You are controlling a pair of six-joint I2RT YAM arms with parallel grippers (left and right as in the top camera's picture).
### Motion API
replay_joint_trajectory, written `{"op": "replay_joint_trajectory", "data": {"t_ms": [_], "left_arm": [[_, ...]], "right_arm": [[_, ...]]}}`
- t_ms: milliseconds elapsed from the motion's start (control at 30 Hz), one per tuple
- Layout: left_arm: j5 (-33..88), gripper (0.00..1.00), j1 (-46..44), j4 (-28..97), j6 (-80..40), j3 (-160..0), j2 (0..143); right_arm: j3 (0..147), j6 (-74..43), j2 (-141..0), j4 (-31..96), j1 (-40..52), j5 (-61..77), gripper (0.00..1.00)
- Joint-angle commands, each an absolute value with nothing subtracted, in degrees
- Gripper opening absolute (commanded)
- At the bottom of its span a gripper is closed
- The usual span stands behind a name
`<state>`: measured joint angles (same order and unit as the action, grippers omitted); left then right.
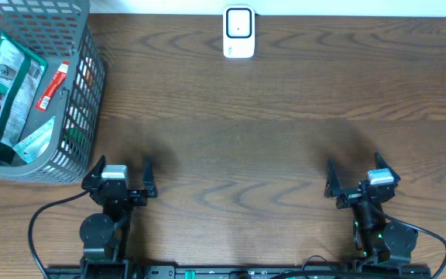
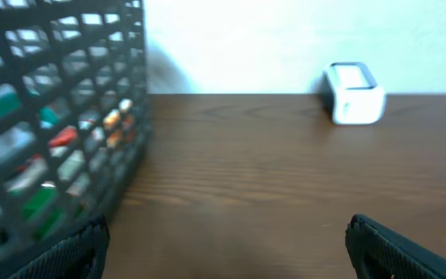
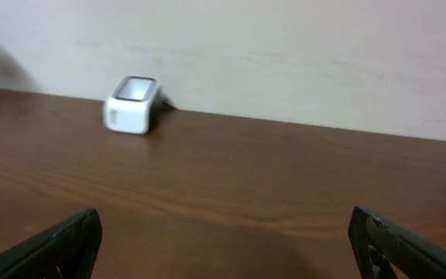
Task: Scan the item barcode
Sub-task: 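Move the left gripper over the basket and the right gripper forward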
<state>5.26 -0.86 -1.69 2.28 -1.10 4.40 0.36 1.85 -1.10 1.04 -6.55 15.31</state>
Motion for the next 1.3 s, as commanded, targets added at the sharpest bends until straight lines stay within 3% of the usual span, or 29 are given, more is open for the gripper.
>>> {"op": "replay_joint_trajectory", "data": {"t_ms": [0, 233, 567, 933, 1267], "left_arm": [[10.1, 0.98, -1.0, -1.8, -6.2, -6.7, 4.4], [10.2, 0.98, -1.0, 7.6, -8.9, -25.1, 10.0], [10.1, 0.98, -1.0, 26.5, -7.4, -63.0, 34.8], [3.3, 0.98, -0.9, 51.5, 0.7, -98.4, 60.3], [2.5, 0.98, 4.1, 60.0, 1.9, -110.3, 74.0]], "right_arm": [[0.9, -2.9, -1.1, 0.7, -6.7, 19.5, 0.99], [8.5, -4.7, -1.1, 2.4, -6.7, 19.6, 0.99], [28.1, -4.7, -12.4, 8.6, -6.7, 17.9, 0.99], [61.3, -4.6, -41.1, 36.5, -6.7, 18.6, 0.99], [75.8, -2.5, -61.4, 57.1, -6.0, 20.0, 0.99]]}}
